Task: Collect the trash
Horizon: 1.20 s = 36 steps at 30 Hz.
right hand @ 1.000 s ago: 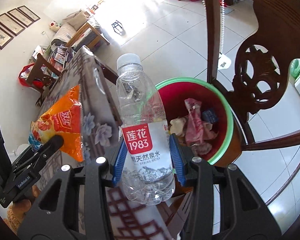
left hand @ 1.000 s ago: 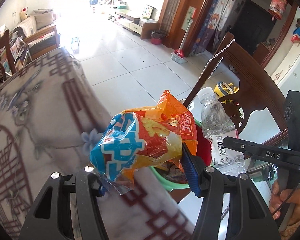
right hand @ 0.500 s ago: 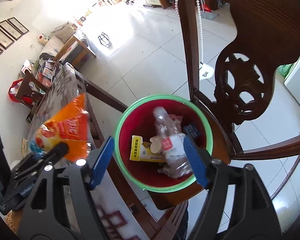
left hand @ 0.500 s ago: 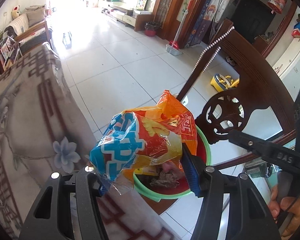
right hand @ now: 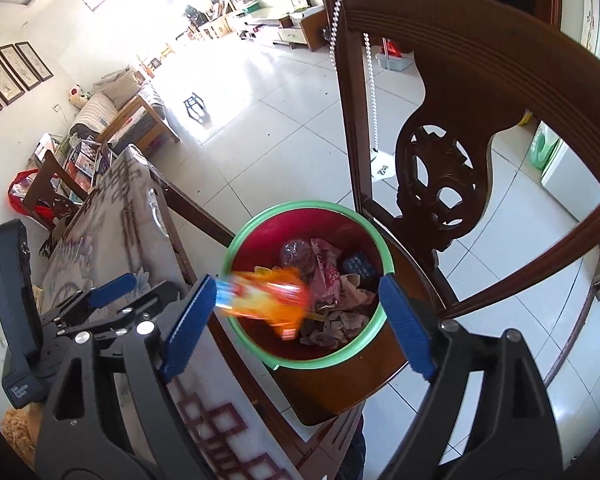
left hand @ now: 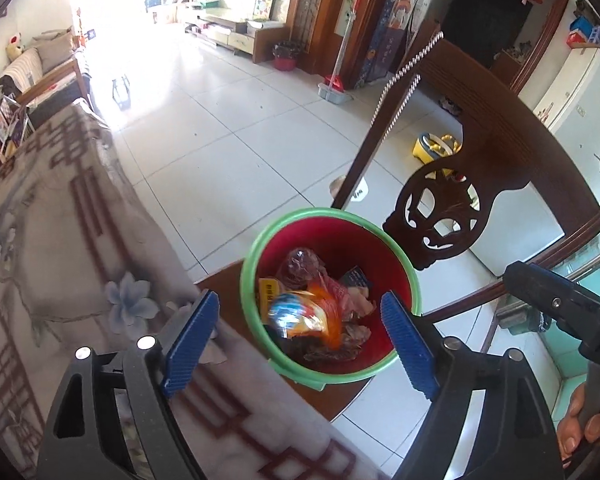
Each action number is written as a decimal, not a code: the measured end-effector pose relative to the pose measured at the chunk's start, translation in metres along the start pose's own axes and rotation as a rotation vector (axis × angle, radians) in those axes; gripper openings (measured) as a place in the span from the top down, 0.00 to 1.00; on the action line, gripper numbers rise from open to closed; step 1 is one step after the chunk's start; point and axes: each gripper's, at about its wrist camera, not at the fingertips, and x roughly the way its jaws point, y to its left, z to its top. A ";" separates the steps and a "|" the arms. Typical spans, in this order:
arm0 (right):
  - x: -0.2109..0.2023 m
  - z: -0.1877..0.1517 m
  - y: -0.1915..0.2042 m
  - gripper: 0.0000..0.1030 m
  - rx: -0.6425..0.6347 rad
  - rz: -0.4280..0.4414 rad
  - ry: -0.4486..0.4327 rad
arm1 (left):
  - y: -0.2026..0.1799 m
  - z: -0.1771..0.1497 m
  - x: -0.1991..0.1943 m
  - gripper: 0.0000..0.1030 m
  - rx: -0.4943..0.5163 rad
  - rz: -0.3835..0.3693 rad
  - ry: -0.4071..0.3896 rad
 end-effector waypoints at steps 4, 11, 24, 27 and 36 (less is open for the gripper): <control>-0.020 -0.012 0.033 0.13 -0.046 -0.009 -0.071 | 0.030 -0.013 -0.045 0.18 -0.016 0.035 -0.072; -0.047 -0.043 0.127 0.05 -0.187 0.061 -0.209 | 0.100 -0.047 -0.130 0.08 -0.099 0.129 -0.217; -0.098 -0.127 0.302 0.04 -0.434 0.115 -0.577 | 0.198 -0.128 -0.299 0.08 -0.238 0.443 -0.598; -0.099 -0.144 0.332 0.04 -0.447 0.182 -0.540 | 0.211 -0.151 -0.316 0.08 -0.299 0.553 -0.606; -0.105 -0.179 0.384 0.04 -0.511 0.225 -0.476 | 0.249 -0.196 -0.348 0.08 -0.382 0.526 -0.603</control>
